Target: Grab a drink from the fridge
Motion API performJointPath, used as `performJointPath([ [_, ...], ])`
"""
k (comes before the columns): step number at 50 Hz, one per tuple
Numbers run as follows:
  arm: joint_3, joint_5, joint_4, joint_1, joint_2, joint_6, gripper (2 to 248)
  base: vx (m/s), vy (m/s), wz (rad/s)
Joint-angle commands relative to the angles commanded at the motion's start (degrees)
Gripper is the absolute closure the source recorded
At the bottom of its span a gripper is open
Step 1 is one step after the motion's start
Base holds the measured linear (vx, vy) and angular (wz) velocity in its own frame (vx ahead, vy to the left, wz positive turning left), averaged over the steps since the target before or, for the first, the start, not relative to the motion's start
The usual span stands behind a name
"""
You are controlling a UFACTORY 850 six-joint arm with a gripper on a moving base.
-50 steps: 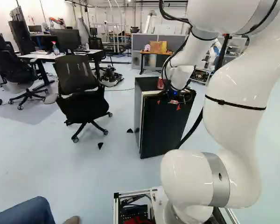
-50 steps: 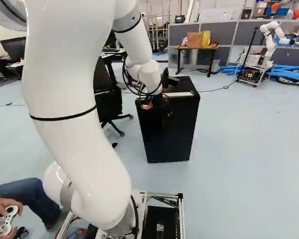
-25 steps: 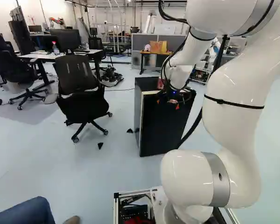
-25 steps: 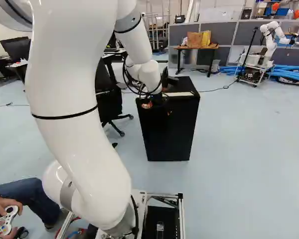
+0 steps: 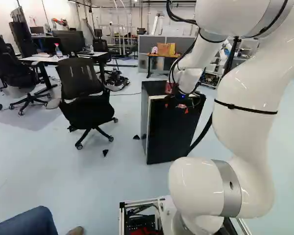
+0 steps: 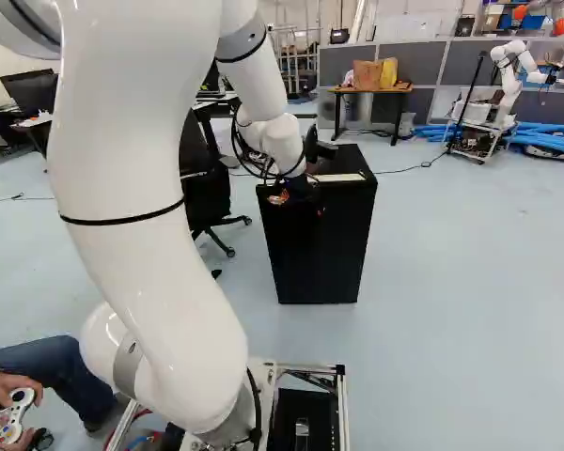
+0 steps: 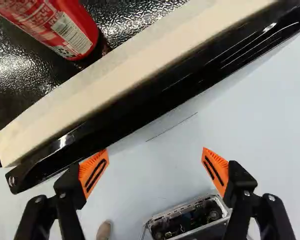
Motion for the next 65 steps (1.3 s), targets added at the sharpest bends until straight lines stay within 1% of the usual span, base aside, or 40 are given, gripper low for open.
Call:
performJointPath([
  [11,0.0,1.3,0.0,0.0,0.0,0.0,3,0.000,0.000,0.000],
  [20,0.3,1.3,0.0,0.0,0.2,0.0,3,0.000,0.000,0.000],
  [41,5.8,1.9,0.0,-0.5,4.9,0.0,3,0.000,0.000,0.000],
  [46,7.3,3.4,0.0,-0.6,6.2,0.0,3,0.000,0.000,0.000],
  [52,9.1,6.2,0.0,-0.4,7.8,0.0,3,0.000,0.000,0.000],
  [65,12.6,13.8,0.0,1.1,10.9,0.0,3,0.000,0.000,0.000],
])
